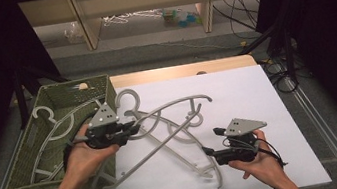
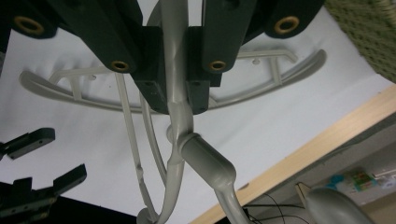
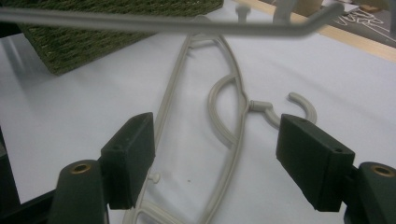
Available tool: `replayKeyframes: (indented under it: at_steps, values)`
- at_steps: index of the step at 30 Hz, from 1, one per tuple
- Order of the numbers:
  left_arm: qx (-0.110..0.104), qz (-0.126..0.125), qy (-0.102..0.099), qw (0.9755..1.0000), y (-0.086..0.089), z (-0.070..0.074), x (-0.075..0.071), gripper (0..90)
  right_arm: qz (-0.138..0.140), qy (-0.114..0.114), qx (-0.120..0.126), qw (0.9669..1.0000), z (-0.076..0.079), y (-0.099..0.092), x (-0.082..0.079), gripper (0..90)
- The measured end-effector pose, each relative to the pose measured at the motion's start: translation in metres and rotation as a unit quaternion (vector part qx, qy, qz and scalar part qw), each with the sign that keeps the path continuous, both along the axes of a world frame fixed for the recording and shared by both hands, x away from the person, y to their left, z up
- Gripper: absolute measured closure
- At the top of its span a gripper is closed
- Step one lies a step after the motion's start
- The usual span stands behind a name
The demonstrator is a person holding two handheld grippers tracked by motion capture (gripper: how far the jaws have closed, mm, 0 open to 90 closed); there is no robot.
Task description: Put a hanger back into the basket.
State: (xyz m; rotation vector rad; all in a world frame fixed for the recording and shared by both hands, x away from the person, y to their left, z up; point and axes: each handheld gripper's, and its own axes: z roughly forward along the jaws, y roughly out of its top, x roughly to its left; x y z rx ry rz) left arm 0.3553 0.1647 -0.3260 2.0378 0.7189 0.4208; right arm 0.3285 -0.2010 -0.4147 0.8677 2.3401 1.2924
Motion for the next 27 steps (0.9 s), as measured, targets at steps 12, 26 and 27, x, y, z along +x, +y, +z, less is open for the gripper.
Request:
replayKeyframes:
  at_steps: [12,26,27]
  values:
    - [0.018,0.055,-0.033,0.9978,0.047,0.041,0.006,80.7,-0.001,0.006,0.0,1.0,-0.002,-0.001,0.0,29.1]
    - [0.027,0.121,-0.04,0.9914,0.103,0.036,0.031,80.6,-0.005,0.017,-0.001,0.9998,-0.007,-0.001,0.002,24.7]
    - [0.02,0.13,-0.041,0.9904,0.105,0.035,0.033,80.6,-0.005,0.016,0.0,0.9999,-0.008,-0.001,0.002,24.4]
